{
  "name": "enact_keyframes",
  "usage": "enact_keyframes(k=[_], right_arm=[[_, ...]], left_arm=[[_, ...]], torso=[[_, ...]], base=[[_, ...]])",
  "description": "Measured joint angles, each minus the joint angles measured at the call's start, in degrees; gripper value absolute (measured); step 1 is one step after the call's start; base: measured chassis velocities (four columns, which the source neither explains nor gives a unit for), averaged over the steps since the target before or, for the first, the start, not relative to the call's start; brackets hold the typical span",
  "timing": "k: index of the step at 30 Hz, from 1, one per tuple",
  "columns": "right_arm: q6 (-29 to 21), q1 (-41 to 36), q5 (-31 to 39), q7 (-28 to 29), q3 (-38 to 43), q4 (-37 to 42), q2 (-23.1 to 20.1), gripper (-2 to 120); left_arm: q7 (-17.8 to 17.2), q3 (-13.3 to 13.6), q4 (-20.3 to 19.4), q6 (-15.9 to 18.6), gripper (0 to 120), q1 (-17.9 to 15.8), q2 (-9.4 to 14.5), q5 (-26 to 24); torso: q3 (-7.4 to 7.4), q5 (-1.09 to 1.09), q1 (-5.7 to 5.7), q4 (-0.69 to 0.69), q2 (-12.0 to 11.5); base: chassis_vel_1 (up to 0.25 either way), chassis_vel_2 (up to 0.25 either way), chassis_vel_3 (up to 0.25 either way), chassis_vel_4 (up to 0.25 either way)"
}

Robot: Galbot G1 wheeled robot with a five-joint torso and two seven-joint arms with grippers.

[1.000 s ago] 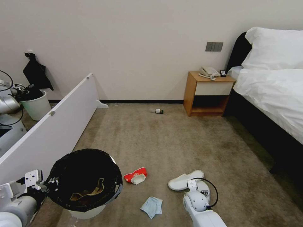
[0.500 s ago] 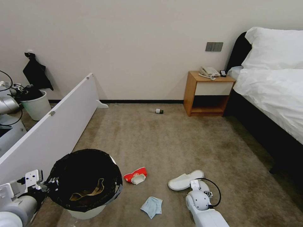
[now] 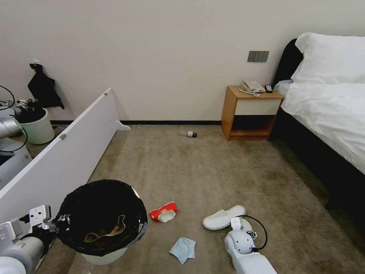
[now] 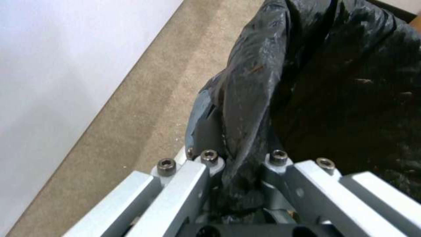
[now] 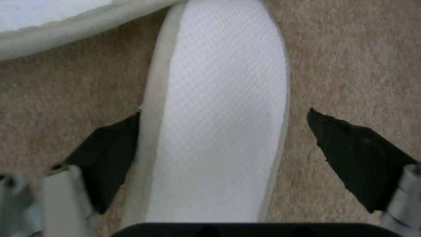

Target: Pick up the trash bin, then pick up the garbage from the floor and place it into the trash bin.

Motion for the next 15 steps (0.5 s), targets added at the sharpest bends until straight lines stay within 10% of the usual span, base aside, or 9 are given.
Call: enact_keyframes(k=[15], right_arm=[[0.0,-0.2,0.0,0.1,0.3,0.4,-0.4,34]], left_arm=[[0.1,-0.2,0.0,0.0,4,-0.1,0.1,-0.3]], torso=[[0.0,0.0,0.0,0.0,0.0]], base=[[0.0,0.0,0.0,0.0]])
